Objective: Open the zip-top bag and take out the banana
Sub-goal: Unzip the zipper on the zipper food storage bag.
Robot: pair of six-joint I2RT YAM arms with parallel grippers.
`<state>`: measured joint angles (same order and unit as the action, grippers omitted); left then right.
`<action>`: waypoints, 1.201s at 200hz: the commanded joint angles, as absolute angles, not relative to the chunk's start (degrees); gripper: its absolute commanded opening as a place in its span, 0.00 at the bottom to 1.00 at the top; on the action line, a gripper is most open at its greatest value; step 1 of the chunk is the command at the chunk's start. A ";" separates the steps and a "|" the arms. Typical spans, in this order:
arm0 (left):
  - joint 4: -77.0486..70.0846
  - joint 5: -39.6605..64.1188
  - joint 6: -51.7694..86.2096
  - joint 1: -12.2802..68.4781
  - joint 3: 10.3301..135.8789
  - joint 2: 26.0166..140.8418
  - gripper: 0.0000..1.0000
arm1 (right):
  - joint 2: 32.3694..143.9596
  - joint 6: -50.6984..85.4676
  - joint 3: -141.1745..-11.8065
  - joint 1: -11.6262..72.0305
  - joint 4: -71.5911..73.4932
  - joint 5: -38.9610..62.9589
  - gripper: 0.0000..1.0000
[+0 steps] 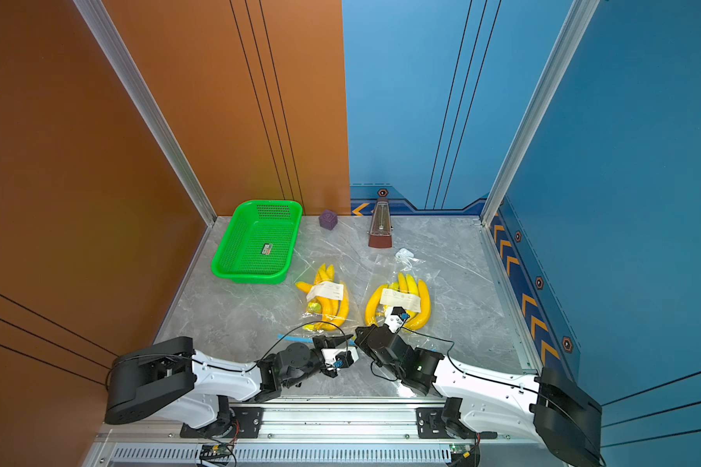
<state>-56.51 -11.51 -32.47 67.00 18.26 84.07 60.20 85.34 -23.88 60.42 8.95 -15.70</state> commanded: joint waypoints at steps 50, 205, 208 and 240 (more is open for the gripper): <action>-57.30 -14.39 -34.71 66.53 21.40 85.41 0.27 | 59.94 85.18 -23.73 60.81 8.55 -16.35 0.00; -57.22 -18.04 -35.08 66.58 20.83 89.15 0.15 | 58.21 85.17 -23.88 61.58 7.66 -17.53 0.00; -57.28 -18.14 -35.21 66.74 21.03 89.26 0.15 | 58.25 85.15 -23.90 61.61 7.64 -17.51 0.00; -57.30 -20.85 -36.11 67.79 22.22 90.37 0.10 | 59.30 85.34 -23.91 62.01 8.49 -17.46 0.00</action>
<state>-59.37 -16.58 -34.76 67.11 20.36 88.44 59.13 85.58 -23.77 60.71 7.51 -17.32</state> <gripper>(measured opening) 0.123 0.050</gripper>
